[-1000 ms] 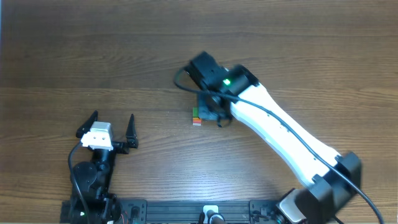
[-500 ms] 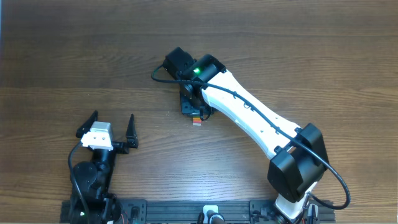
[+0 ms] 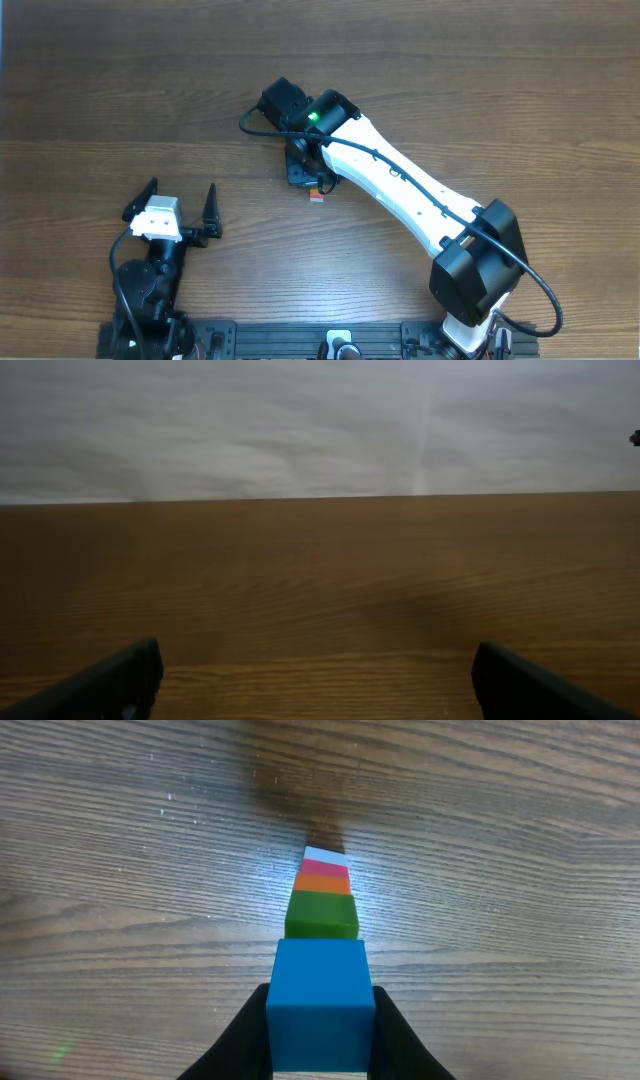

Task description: Stack Cubes

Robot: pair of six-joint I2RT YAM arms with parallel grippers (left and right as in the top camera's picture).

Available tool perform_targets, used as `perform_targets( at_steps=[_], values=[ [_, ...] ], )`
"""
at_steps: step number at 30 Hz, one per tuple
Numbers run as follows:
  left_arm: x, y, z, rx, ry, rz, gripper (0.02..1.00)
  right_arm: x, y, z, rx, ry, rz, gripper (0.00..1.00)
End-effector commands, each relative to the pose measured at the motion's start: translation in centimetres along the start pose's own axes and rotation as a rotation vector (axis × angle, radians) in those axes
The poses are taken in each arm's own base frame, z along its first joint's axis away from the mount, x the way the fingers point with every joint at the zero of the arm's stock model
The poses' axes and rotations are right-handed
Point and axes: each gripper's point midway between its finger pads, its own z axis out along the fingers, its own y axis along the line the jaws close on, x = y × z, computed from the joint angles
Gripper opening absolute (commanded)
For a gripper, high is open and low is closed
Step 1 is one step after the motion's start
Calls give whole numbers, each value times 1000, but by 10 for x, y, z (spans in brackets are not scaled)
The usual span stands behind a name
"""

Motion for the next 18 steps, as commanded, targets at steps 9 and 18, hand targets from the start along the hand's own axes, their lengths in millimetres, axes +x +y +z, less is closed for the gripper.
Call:
perform_targets(
  at_steps=[9, 18],
  values=[
    [1, 0, 0, 5, 0, 14, 1000, -5, 6, 4, 0, -4, 9, 9],
    [1, 0, 0, 5, 0, 14, 998, -4, 6, 12, 12, 12, 9, 12]
  ],
)
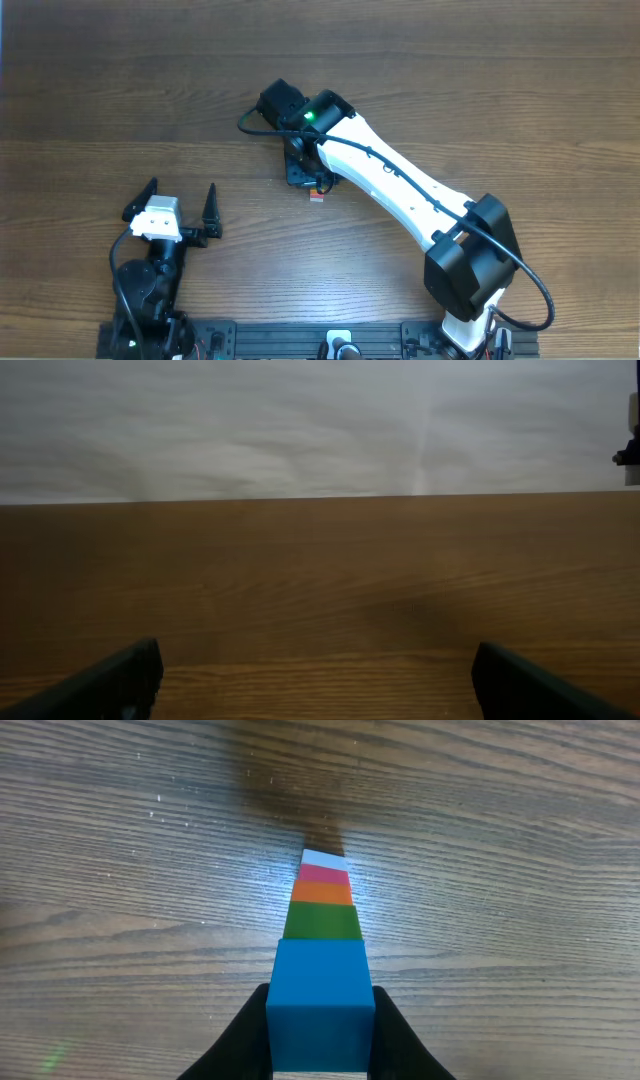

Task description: Stack Cubes

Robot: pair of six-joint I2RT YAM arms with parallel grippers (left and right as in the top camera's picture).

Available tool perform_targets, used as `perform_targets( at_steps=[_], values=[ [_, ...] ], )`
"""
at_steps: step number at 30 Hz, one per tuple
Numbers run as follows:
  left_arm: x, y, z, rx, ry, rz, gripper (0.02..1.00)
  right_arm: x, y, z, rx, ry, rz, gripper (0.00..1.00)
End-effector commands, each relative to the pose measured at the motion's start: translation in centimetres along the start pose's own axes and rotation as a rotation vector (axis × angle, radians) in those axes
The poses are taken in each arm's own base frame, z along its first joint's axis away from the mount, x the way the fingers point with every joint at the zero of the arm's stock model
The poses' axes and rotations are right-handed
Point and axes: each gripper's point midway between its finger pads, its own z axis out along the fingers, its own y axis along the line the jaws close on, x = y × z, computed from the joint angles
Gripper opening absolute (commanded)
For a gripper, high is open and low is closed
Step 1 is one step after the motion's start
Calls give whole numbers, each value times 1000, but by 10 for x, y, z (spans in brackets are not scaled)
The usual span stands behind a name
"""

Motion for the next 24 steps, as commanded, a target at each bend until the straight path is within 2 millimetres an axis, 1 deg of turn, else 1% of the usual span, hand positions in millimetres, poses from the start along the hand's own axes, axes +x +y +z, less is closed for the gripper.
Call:
perform_targets(
  at_steps=[1, 4, 6, 7, 8, 10, 14, 15, 17, 22, 24],
  values=[
    [1, 0, 0, 5, 0, 14, 996, -4, 5, 3, 0, -3, 5, 9],
    [1, 0, 0, 5, 0, 14, 1000, -5, 6, 5, 1, -2, 5, 12],
    [1, 0, 0, 5, 0, 14, 1000, -5, 6, 6, 1, -2, 5, 31],
    [1, 0, 0, 5, 0, 14, 1000, -5, 6, 6, 2, -1, 5, 148],
    [1, 0, 0, 5, 0, 14, 1000, -5, 6, 7, 2, 0, 5, 220],
    [1, 0, 0, 5, 0, 14, 996, -5, 6, 8, 5, 3, 5, 437],
    [1, 0, 0, 5, 0, 14, 1000, -5, 6, 9, 6, 5, 4, 673],
    [1, 0, 0, 5, 0, 14, 1000, -5, 6, 9, 6, 5, 4, 829],
    [1, 0, 0, 5, 0, 14, 1000, -5, 6, 9, 6, 5, 4, 989],
    [1, 0, 0, 5, 0, 14, 998, -6, 5, 8, 10, -1, 6, 993],
    [1, 0, 0, 5, 0, 14, 1000, -9, 4, 4, 7, -20, 4, 991]
  ],
)
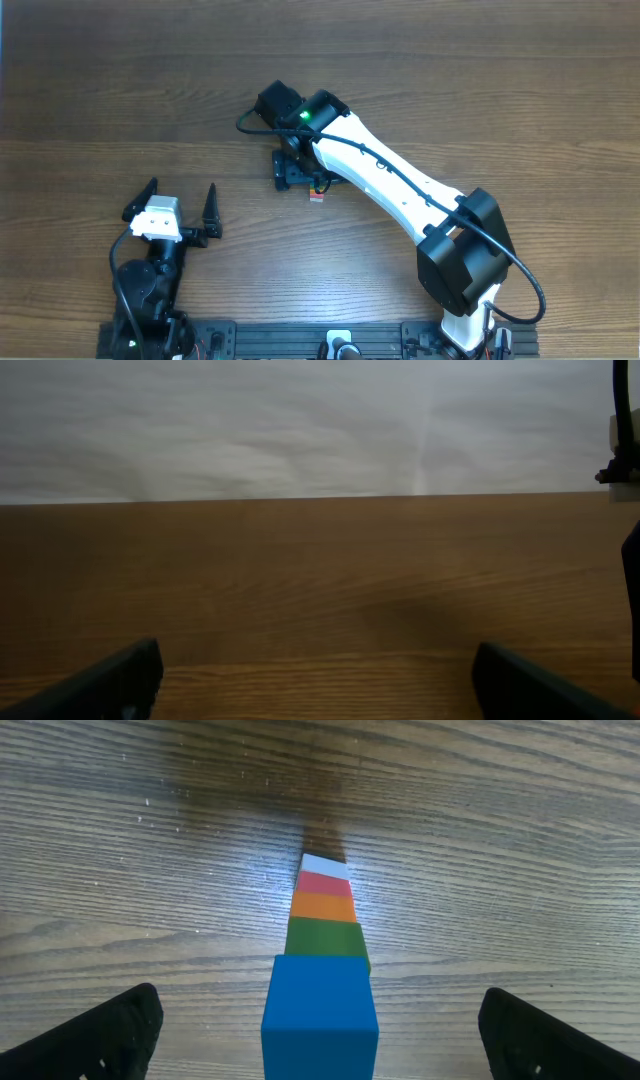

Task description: Stack Cubes

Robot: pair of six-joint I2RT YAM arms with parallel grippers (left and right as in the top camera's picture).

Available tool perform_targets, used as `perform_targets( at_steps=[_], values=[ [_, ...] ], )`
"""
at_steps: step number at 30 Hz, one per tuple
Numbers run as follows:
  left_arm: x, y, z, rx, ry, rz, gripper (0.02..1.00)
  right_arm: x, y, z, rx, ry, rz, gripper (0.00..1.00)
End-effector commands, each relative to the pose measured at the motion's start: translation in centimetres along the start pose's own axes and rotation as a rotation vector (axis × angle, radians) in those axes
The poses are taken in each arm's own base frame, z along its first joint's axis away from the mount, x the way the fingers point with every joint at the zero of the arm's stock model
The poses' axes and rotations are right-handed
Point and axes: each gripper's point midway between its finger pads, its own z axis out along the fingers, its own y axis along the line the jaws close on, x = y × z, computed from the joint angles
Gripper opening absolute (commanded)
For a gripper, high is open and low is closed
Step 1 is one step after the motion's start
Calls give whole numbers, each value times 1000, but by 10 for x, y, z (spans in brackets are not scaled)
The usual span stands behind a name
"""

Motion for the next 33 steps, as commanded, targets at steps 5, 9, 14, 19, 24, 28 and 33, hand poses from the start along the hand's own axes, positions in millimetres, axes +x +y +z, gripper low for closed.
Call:
perform_targets(
  at_steps=[5, 9, 14, 19, 24, 28, 33],
  values=[
    [1, 0, 0, 5, 0, 14, 1000, -25, 5, -52, -85, -167, -80, 993],
    [1, 0, 0, 5, 0, 14, 1000, -49, -45, -125, -29, -411, -50, 993],
    [1, 0, 0, 5, 0, 14, 1000, -52, -117, -182, 15, -567, 20, 991],
    [1, 0, 0, 5, 0, 14, 1000, -26, -185, -208, 63, -687, 89, 991],
    [1, 0, 0, 5, 0, 14, 1000, 21, -222, -209, 29, -839, 147, 993],
    [1, 0, 0, 5, 0, 14, 1000, 53, -234, -214, 24, -1021, 109, 993],
    [1, 0, 0, 5, 0, 14, 998, 86, -241, -209, 13, -1196, 140, 993]
  ],
)
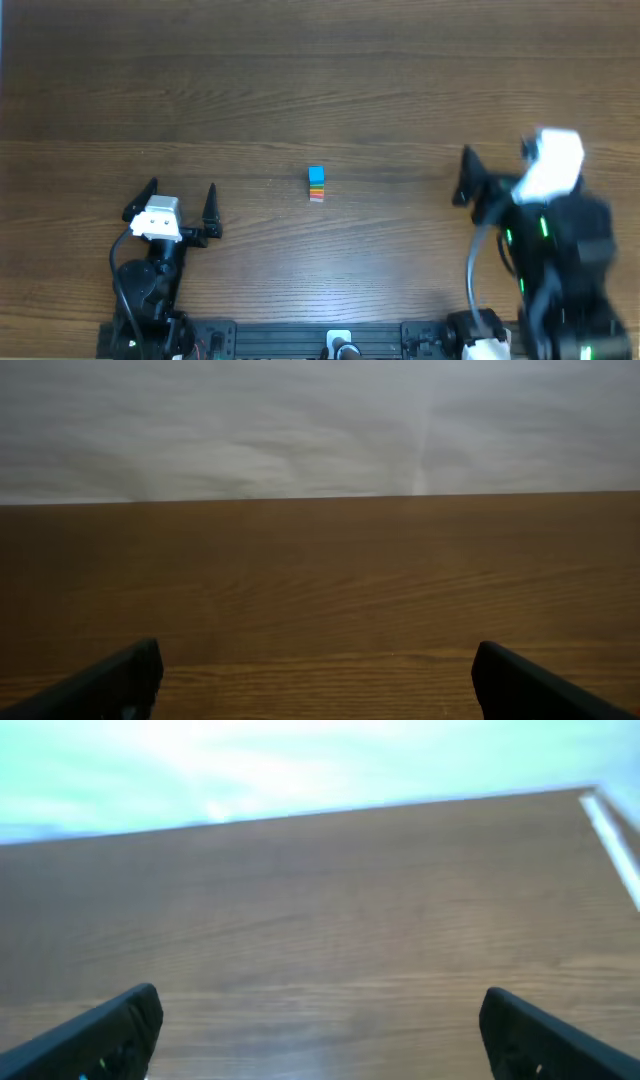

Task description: Stack Cubes

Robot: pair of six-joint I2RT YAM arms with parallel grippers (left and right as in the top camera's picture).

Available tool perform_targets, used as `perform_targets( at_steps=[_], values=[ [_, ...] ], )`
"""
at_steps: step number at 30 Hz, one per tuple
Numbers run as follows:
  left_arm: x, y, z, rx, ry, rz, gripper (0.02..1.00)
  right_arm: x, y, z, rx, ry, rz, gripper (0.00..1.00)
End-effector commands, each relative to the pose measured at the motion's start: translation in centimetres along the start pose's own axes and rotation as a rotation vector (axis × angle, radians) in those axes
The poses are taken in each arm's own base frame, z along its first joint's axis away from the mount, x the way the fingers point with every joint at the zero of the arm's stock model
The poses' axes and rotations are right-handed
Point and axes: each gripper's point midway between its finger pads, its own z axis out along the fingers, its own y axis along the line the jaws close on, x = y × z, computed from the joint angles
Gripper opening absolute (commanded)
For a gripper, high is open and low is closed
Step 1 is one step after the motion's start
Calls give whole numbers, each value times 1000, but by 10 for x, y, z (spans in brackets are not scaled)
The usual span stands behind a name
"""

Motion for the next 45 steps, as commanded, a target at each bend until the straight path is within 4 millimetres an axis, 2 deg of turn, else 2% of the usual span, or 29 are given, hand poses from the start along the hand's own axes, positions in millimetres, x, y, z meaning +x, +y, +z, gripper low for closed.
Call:
perform_targets(
  at_steps=[1, 6, 9, 12, 19, 22, 29, 36, 39, 45],
  values=[
    [1, -1, 0, 5, 0, 14, 1000, 24, 1, -14, -60, -92, -23, 993],
    [1, -1, 0, 5, 0, 14, 1000, 60, 5, -16, -130, -207, -15, 993],
    [1, -1, 0, 5, 0, 14, 1000, 73, 3, -14, -132, -263, -13, 993],
    [1, -1, 0, 5, 0, 14, 1000, 86, -7, 1, -88, -250, 0, 993],
    [1, -1, 0, 5, 0, 14, 1000, 99, -22, 24, -33, -268, 14, 993],
    [1, -1, 0, 5, 0, 14, 1000, 101, -13, 32, -88, -291, 6, 991],
    [1, -1, 0, 5, 0, 14, 998, 111, -8, 48, -128, -322, -1, 993],
    [1, -1, 0, 5, 0, 14, 1000, 137, -5, 68, -153, -299, 10, 991],
    [1, -1, 0, 5, 0, 14, 998, 144, -1, 72, -173, -292, 5, 993],
    [1, -1, 0, 5, 0, 14, 998, 144, 7, 73, -195, -310, -5, 993]
  ],
)
